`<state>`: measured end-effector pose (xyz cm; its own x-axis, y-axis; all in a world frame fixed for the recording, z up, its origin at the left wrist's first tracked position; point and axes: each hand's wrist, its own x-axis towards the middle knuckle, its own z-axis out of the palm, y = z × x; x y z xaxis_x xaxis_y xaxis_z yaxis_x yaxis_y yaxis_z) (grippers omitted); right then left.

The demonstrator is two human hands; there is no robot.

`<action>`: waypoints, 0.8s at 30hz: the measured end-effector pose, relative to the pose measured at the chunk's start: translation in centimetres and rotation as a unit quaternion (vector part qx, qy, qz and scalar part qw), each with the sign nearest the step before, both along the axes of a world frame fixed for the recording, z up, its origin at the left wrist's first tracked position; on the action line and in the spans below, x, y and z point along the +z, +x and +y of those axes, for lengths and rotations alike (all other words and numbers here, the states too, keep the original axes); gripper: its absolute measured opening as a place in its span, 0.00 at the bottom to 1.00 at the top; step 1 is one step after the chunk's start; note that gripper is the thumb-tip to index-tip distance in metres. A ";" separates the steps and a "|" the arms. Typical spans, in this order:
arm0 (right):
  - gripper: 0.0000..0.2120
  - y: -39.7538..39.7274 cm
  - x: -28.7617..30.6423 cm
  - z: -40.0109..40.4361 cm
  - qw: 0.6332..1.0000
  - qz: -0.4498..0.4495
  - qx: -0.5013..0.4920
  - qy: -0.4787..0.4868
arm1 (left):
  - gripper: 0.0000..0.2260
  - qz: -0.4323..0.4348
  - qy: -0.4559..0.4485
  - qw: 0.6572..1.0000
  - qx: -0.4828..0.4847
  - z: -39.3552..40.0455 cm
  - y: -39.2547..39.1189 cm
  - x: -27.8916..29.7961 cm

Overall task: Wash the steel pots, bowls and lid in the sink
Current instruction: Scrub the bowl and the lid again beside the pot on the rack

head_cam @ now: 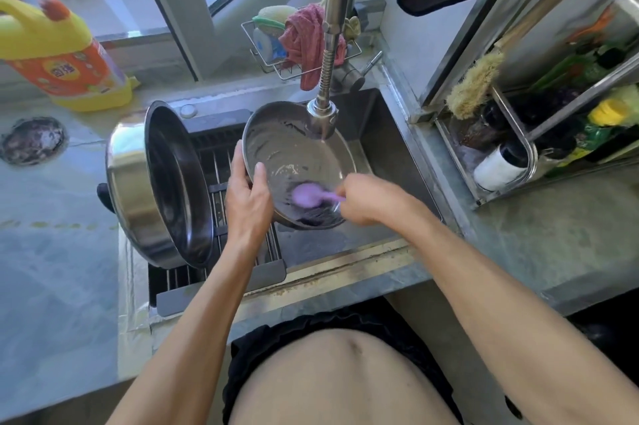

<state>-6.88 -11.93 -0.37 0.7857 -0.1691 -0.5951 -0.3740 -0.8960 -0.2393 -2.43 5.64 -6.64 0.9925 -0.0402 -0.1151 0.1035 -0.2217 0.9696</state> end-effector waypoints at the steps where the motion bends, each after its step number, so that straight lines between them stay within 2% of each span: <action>1: 0.07 0.0 0.0 0.7 0.997 -0.006 0.017 0.075 | 0.22 0.009 0.008 1.000 -0.009 -0.1 0.0 0.0; 2: 0.09 0.2 -0.3 1.0 0.990 -0.031 0.007 0.140 | 0.21 0.017 0.014 1.000 -0.020 -0.2 -0.1 -0.1; 3: 0.12 0.6 -0.8 1.0 0.984 -0.065 -0.026 0.165 | 0.21 0.023 0.016 0.999 -0.033 -0.3 -0.2 -0.2; 5: 0.17 1.4 -2.0 -0.2 0.978 -0.142 -0.127 0.092 | 0.20 0.025 -0.012 0.999 -0.038 -0.5 -0.4 0.1; 6: 0.18 1.3 -2.4 -1.0 0.978 -0.140 -0.153 0.019 | 0.20 0.019 -0.028 0.999 -0.030 -0.4 -0.3 0.4; 8: 0.18 0.3 -2.5 -1.7 0.990 -0.039 -0.133 -0.037 | 0.20 0.001 -0.022 1.000 -0.018 -0.3 0.2 0.6; 10: 0.16 0.0 -1.6 -1.1 0.997 0.059 -0.040 0.036 | 0.22 -0.006 0.011 1.000 -0.027 -0.1 0.6 0.3; 11: 0.16 -0.1 -1.1 -0.7 0.992 0.066 -0.021 0.110 | 0.23 -0.007 0.024 0.999 -0.041 -0.2 0.5 0.1; 13: 0.16 0.2 -0.5 -0.5 0.964 0.007 -0.069 0.257 | 0.22 -0.005 0.030 0.997 -0.065 -0.2 0.1 -0.3; 14: 0.17 0.3 -0.6 -0.8 0.952 -0.044 -0.116 0.281 | 0.22 -0.005 0.020 0.997 -0.069 -0.1 -0.1 -0.2; 15: 0.17 0.5 -0.8 -1.4 0.948 -0.098 -0.158 0.258 | 0.22 -0.007 0.001 0.998 -0.067 0.0 -0.1 0.0; 17: 0.18 0.3 -1.5 -2.6 0.967 -0.150 -0.182 0.096 | 0.22 -0.026 -0.020 0.998 -0.046 0.2 0.2 0.4; 18: 0.17 0.0 -1.7 -3.0 0.981 -0.118 -0.150 0.015 | 0.23 -0.036 -0.017 0.999 -0.025 0.4 0.4 0.5; 19: 0.16 -0.4 -1.5 -2.8 0.991 -0.067 -0.114 -0.015 | 0.24 -0.046 -0.009 0.999 -0.005 0.4 0.6 0.5; 21: 0.13 -0.7 -0.8 -1.6 0.998 0.007 -0.046 0.048 | 0.25 -0.065 0.027 0.997 0.025 0.3 1.0 0.4; 23: 0.12 -0.7 -0.1 -0.4 0.993 0.031 -0.014 0.110 | 0.25 -0.084 0.054 0.994 0.049 0.2 1.2 0.6; 24: 0.12 -0.5 0.1 -0.3 0.995 0.027 0.007 0.099 | 0.25 -0.090 0.057 0.993 0.050 0.3 1.3 0.6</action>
